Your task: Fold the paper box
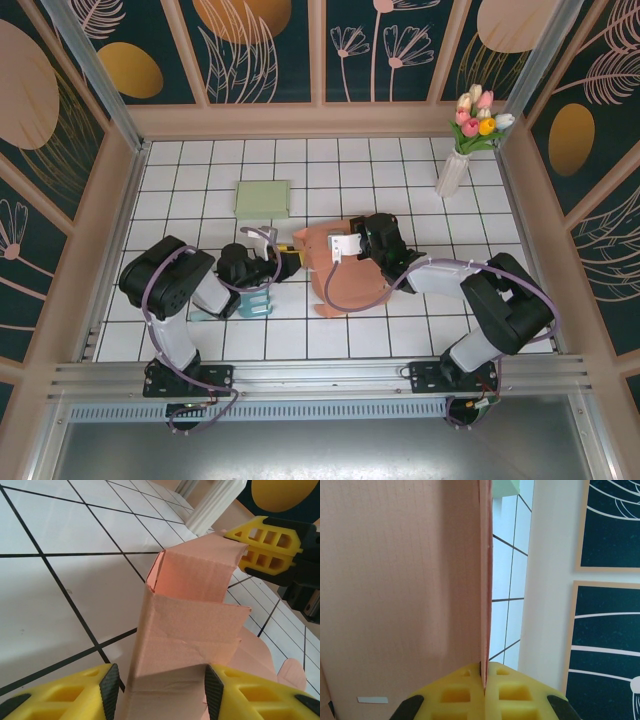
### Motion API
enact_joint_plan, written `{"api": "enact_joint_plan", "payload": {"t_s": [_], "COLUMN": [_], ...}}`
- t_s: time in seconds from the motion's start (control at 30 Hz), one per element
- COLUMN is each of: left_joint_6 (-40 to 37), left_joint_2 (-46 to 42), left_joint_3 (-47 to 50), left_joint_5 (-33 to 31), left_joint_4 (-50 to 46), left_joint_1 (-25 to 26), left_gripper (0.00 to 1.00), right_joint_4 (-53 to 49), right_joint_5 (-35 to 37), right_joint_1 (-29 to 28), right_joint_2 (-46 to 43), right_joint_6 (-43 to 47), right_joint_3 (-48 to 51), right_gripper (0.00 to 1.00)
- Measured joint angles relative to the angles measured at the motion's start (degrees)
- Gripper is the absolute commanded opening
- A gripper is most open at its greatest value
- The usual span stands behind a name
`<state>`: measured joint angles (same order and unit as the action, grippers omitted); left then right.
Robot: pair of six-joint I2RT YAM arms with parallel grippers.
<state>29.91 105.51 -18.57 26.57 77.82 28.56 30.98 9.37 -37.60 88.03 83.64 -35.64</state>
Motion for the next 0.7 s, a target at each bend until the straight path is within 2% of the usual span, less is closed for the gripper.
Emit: {"api": "enact_joint_plan", "payload": {"t_s": [0.4, 0.7], "left_joint_6": [0.6, -0.7], "left_joint_2": [-0.1, -2.3], "left_joint_3": [-1.4, -4.0], "left_joint_5": [-2.3, -10.6], "left_joint_4": [-0.6, -7.9], "left_joint_1": [4.0, 8.1], "left_gripper": [0.48, 0.46], "right_joint_4": [-0.4, -0.4], "right_joint_5": [0.0, 0.1], "right_joint_1": [0.0, 0.0], "right_joint_2": [0.0, 0.0], "right_joint_6": [0.0, -0.2], "right_joint_3": [0.0, 0.0], "right_gripper": [0.0, 0.0]}}
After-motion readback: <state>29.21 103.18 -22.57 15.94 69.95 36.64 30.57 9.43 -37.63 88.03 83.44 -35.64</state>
